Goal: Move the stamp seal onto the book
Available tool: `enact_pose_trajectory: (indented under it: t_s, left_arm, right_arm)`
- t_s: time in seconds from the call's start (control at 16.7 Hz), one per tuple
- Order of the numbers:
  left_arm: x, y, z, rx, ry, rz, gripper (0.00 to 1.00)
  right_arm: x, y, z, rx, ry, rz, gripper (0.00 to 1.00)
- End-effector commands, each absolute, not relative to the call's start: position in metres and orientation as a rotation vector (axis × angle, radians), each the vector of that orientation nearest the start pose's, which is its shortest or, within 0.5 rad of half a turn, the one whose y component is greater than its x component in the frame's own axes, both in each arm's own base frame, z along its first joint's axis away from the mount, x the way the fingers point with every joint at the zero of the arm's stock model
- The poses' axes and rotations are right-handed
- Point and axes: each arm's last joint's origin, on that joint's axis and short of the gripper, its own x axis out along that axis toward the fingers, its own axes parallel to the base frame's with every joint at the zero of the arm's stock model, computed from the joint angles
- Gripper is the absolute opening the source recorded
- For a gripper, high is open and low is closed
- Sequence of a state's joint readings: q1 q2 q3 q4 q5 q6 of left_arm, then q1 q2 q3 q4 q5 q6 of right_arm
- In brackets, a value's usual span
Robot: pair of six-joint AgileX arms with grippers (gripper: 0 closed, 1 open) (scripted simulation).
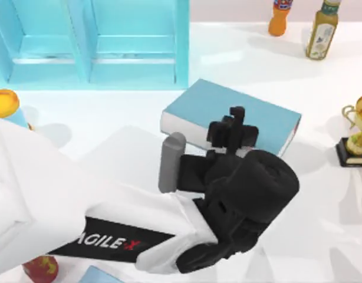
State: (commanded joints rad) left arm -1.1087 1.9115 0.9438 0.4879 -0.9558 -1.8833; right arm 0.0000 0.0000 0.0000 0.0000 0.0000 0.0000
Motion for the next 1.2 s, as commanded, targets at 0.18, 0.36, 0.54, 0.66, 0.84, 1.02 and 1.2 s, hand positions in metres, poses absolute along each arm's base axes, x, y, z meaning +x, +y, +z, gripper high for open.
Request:
enact_pose_trajectory:
  t_s: [0.18, 0.36, 0.54, 0.66, 0.84, 1.02, 1.2]
  left_arm:
    - [0.185, -0.332, 0.135, -1.553, 0.281, 0.135, 0.00]
    - [0.184, -0.332, 0.135, -1.560, 0.281, 0.135, 0.00]
    - [0.185, -0.331, 0.134, -1.554, 0.283, 0.139, 0.00]
    - [0.180, -0.331, 0.135, -1.559, 0.282, 0.135, 0.00]
    - [0.179, -0.331, 0.135, -1.560, 0.281, 0.135, 0.00]
    - [0.181, -0.331, 0.129, -1.554, 0.283, 0.140, 0.00]
    - [0.181, -0.331, 0.113, -1.554, 0.283, 0.140, 0.00]
  right_arm:
    - [0.106, -0.001, 0.160, 0.000, 0.000, 0.000, 1.00]
    - [0.106, -0.001, 0.160, 0.000, 0.000, 0.000, 1.00]
    - [0.106, -0.001, 0.160, 0.000, 0.000, 0.000, 1.00]
    - [0.106, -0.001, 0.160, 0.000, 0.000, 0.000, 1.00]
    - [0.106, -0.001, 0.160, 0.000, 0.000, 0.000, 1.00]
    - [0.106, -0.001, 0.160, 0.000, 0.000, 0.000, 1.00]
    - [0.106, -0.001, 0.160, 0.000, 0.000, 0.000, 1.00]
